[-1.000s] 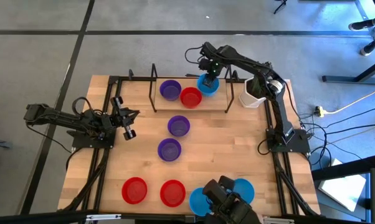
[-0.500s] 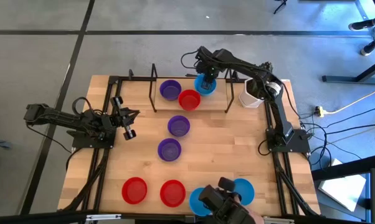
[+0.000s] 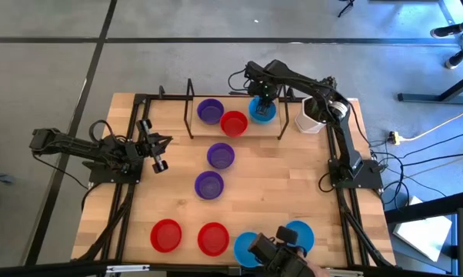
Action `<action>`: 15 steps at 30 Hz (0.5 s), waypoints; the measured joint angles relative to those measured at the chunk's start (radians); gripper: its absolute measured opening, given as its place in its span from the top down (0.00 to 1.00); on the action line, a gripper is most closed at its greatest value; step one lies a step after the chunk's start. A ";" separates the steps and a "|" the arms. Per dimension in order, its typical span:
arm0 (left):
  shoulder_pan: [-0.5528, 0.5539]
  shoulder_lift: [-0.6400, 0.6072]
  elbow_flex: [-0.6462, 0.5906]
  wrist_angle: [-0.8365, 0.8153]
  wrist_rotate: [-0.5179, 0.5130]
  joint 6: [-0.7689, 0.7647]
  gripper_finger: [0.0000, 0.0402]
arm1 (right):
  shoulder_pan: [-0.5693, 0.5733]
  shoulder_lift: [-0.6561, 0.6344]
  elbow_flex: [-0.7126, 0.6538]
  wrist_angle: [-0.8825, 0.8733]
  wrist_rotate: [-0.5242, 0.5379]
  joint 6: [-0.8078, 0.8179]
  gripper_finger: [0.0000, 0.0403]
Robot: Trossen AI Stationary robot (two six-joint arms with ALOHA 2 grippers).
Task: Pick & Place Mini bowls
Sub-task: Stack the blue bowl on top of the blue bowl on the shelf
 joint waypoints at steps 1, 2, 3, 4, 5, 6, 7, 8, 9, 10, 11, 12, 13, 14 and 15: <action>0.000 0.000 0.000 0.000 0.000 0.000 0.99 | 0.000 0.000 0.000 0.001 0.000 0.002 0.70; 0.000 0.000 0.000 0.000 0.000 0.000 0.99 | 0.000 0.000 0.000 0.003 0.000 0.002 0.70; 0.000 0.000 0.000 0.000 0.000 0.000 0.99 | 0.000 0.000 0.000 0.007 0.000 0.002 0.70; 0.000 0.000 0.000 0.000 0.000 0.000 0.98 | 0.000 0.000 0.000 0.015 -0.001 0.002 0.70; 0.000 0.000 0.000 0.000 0.000 0.000 0.98 | 0.000 0.000 0.000 0.024 0.000 -0.001 0.70; 0.000 0.000 0.000 0.000 0.000 0.000 0.98 | 0.001 0.000 0.000 0.033 -0.001 -0.005 0.70; 0.000 0.000 0.000 0.000 0.000 0.000 0.98 | 0.002 0.000 0.000 0.042 -0.001 -0.012 0.70; 0.000 0.000 0.000 0.000 0.000 0.000 0.98 | 0.003 0.000 0.000 0.051 -0.001 -0.021 0.70; 0.000 0.000 0.000 0.000 0.000 0.000 0.98 | 0.003 0.000 0.000 0.058 -0.002 -0.027 0.70; 0.000 0.000 0.000 0.000 0.000 0.000 0.99 | 0.005 0.000 -0.001 0.061 -0.002 -0.030 0.70; 0.000 0.000 0.000 0.000 0.000 0.000 0.99 | 0.007 0.000 -0.001 0.065 -0.002 -0.031 0.70; 0.000 0.000 0.000 0.000 0.000 0.000 0.99 | 0.010 0.000 -0.001 0.072 -0.002 -0.032 0.70; 0.000 0.000 0.000 0.000 0.000 0.000 0.99 | 0.013 0.000 -0.001 0.078 -0.002 -0.032 0.70; 0.000 0.000 0.000 0.000 0.000 0.000 0.99 | 0.017 0.000 -0.001 0.080 -0.002 -0.035 0.70; 0.000 0.000 0.000 0.000 0.000 0.000 0.99 | 0.021 0.000 -0.001 0.080 -0.002 -0.038 0.70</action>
